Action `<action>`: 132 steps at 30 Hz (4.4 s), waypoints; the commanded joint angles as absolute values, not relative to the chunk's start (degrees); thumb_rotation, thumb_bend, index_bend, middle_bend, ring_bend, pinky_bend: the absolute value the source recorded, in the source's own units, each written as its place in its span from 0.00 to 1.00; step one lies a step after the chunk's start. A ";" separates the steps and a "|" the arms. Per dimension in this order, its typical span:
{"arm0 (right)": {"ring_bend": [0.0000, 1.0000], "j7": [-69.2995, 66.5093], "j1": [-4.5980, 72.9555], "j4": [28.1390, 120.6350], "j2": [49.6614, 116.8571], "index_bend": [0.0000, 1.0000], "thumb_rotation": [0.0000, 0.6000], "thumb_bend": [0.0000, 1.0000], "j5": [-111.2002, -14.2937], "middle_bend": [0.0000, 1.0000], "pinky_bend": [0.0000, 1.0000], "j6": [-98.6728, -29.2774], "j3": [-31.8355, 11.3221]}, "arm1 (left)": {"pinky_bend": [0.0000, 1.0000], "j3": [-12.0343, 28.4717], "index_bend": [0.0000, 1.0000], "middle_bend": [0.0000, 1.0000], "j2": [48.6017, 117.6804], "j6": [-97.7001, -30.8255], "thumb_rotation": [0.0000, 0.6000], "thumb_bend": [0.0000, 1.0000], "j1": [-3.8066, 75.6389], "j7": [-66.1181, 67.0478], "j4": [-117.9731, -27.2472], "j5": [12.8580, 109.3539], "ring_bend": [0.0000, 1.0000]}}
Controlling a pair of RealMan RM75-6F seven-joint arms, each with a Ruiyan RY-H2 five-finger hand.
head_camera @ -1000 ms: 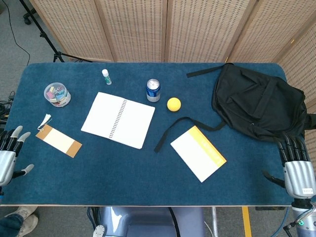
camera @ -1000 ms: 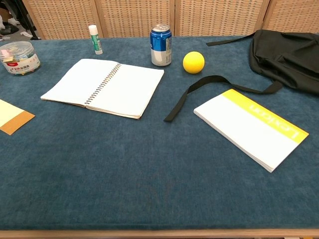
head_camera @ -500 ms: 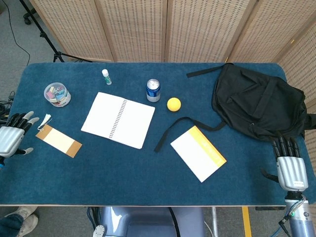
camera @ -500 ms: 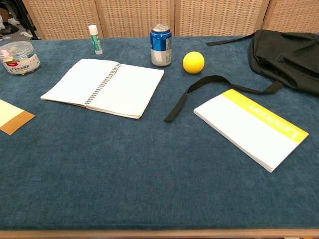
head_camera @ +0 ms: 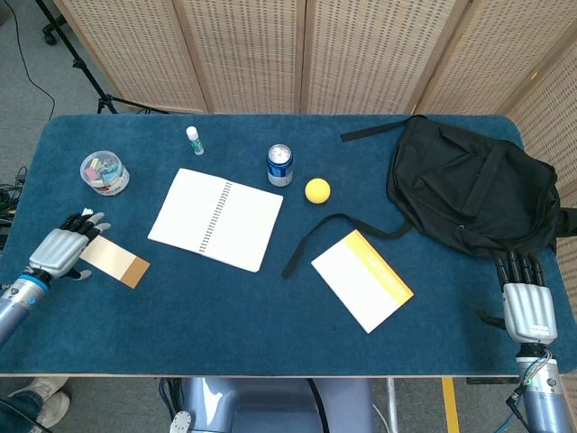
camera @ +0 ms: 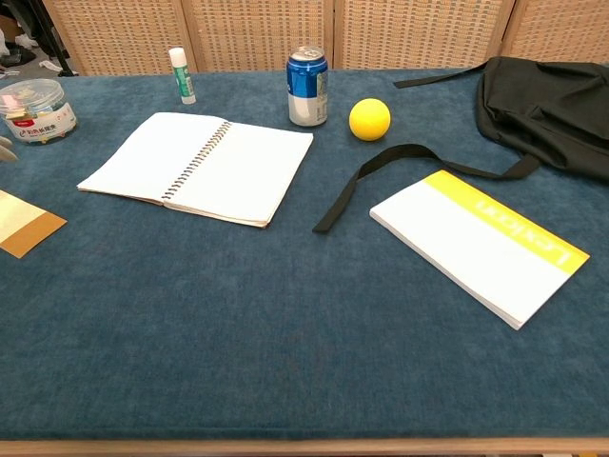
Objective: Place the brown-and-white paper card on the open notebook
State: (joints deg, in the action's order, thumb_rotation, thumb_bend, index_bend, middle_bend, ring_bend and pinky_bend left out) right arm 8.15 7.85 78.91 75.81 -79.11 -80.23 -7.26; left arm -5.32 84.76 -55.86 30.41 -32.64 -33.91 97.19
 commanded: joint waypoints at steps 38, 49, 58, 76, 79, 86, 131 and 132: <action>0.00 6.76 7.96 78.93 75.33 0.08 1.00 0.00 -78.25 0.00 0.00 -80.32 -7.40 | 0.00 -6.23 0.55 0.00 83.26 -59.97 1.00 0.31 31.55 -27.17 -39.53 94.54 0.00; 0.00 6.32 8.21 78.72 75.17 0.08 1.00 0.00 -77.39 0.00 0.00 -79.77 -7.88 | 0.00 -2.73 0.57 0.00 81.05 -79.98 1.00 0.30 36.68 -11.03 -38.59 102.38 0.00; 0.00 6.56 8.87 77.77 75.93 0.08 1.00 0.00 -74.92 0.00 0.00 -78.05 -8.91 | 0.00 -5.33 0.60 0.00 85.16 -86.31 1.00 0.28 52.57 -10.87 -22.71 113.60 0.00; 0.00 9.08 10.04 72.81 78.09 0.08 1.00 0.00 -69.17 0.00 0.00 -74.25 -10.50 | 0.00 -16.05 0.61 0.00 99.96 -68.86 1.00 0.26 64.53 -19.26 -6.54 118.42 0.00; 0.00 8.96 10.12 72.55 78.19 0.08 1.00 0.00 -68.88 0.00 0.00 -74.00 -10.59 | 0.00 -16.79 0.61 0.00 100.72 -68.16 1.00 0.26 64.70 -19.54 -6.08 118.24 0.00; 0.00 9.02 10.07 72.43 78.20 0.08 1.00 0.00 -68.49 0.00 0.00 -74.00 -10.70 | 0.00 -18.97 0.61 0.00 101.95 -67.18 1.00 0.26 64.98 -19.53 -5.83 118.37 0.00; 0.00 5.78 9.89 75.77 76.04 0.08 1.00 0.00 -70.51 0.00 0.00 -73.65 -9.58 | 0.03 -1.83 0.00 0.00 74.31 -50.08 1.00 0.16 55.15 -28.02 -84.43 73.09 0.00; 0.00 5.62 9.87 75.82 75.97 0.08 1.00 0.00 -70.58 0.00 0.00 -73.63 -9.53 | 0.03 -1.03 0.00 0.00 74.37 -49.37 1.00 0.17 54.68 -28.12 -85.39 71.20 0.00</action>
State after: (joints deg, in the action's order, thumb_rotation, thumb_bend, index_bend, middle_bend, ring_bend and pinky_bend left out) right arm 5.65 9.88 75.79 76.00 -70.54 -73.64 -9.55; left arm -6.86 81.99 -58.62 57.21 -30.75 -72.72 85.38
